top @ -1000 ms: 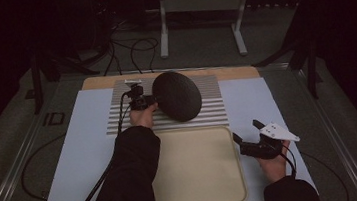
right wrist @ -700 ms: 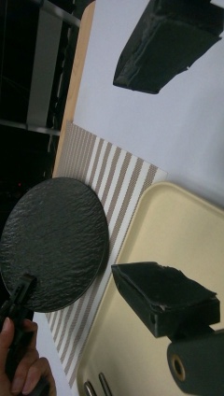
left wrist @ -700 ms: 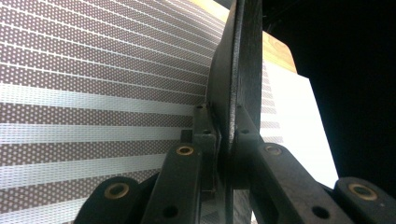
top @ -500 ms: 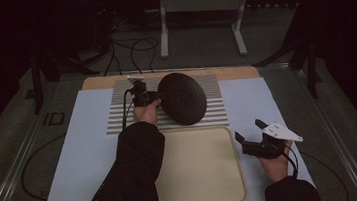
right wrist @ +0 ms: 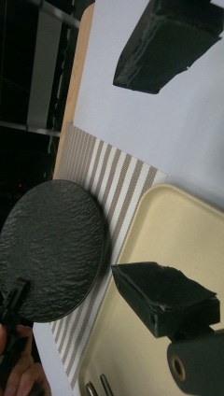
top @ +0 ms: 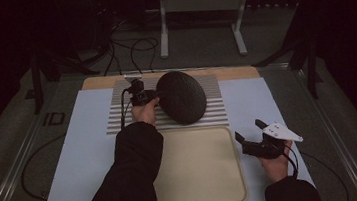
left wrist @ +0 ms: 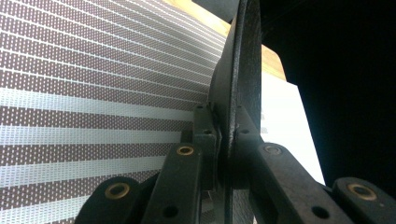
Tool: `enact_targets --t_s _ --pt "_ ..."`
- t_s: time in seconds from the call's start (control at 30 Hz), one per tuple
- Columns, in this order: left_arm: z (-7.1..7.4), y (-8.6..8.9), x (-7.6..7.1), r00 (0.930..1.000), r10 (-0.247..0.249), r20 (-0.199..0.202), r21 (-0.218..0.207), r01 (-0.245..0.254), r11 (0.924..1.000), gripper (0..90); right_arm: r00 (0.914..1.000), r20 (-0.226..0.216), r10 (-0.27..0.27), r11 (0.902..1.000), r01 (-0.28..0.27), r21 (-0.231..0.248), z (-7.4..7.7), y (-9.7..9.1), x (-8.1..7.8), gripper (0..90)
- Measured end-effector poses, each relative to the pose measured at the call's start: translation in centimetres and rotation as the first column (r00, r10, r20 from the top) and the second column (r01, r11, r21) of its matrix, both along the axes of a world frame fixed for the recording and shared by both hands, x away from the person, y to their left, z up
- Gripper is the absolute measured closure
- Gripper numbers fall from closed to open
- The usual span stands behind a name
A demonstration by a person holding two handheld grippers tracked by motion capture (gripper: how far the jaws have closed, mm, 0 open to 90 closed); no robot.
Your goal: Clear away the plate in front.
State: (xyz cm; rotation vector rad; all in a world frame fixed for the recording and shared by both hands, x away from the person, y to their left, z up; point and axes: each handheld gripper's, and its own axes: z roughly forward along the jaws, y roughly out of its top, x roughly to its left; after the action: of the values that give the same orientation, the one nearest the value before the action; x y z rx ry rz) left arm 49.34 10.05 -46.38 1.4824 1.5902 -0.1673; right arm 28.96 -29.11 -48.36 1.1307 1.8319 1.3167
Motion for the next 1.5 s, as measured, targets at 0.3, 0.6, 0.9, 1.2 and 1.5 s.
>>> enact_targets --t_s 0.3,0.6,0.9,1.2,1.5 --pt "0.4 0.0 -0.5 1.0000 -0.009 -0.002 -0.047 0.009 0.9989 85.8 1.0000 -0.001 0.000 1.0000 0.000 0.000 0.0 0.0 0.0 9.4" --pt "1.3 0.0 -1.1 0.9996 -0.026 0.003 -0.058 0.026 0.9979 85.8 1.0000 -0.001 0.000 1.0000 0.000 0.003 0.0 0.0 0.0 9.4" --pt "2.2 0.5 -1.6 0.9989 -0.041 0.022 -0.073 0.043 0.9964 85.7 1.0000 -0.002 0.002 1.0000 -0.002 0.002 0.0 0.0 0.0 9.4" --pt "3.1 0.8 -2.3 0.9981 -0.051 0.036 -0.080 0.054 0.9953 85.6 1.0000 -0.002 0.001 1.0000 -0.001 0.005 0.0 0.0 0.0 9.4" --pt "3.6 1.0 -2.9 0.9967 -0.066 0.048 -0.100 0.071 0.9925 85.6 1.0000 -0.004 0.003 1.0000 -0.003 0.002 0.0 0.0 0.0 9.4"
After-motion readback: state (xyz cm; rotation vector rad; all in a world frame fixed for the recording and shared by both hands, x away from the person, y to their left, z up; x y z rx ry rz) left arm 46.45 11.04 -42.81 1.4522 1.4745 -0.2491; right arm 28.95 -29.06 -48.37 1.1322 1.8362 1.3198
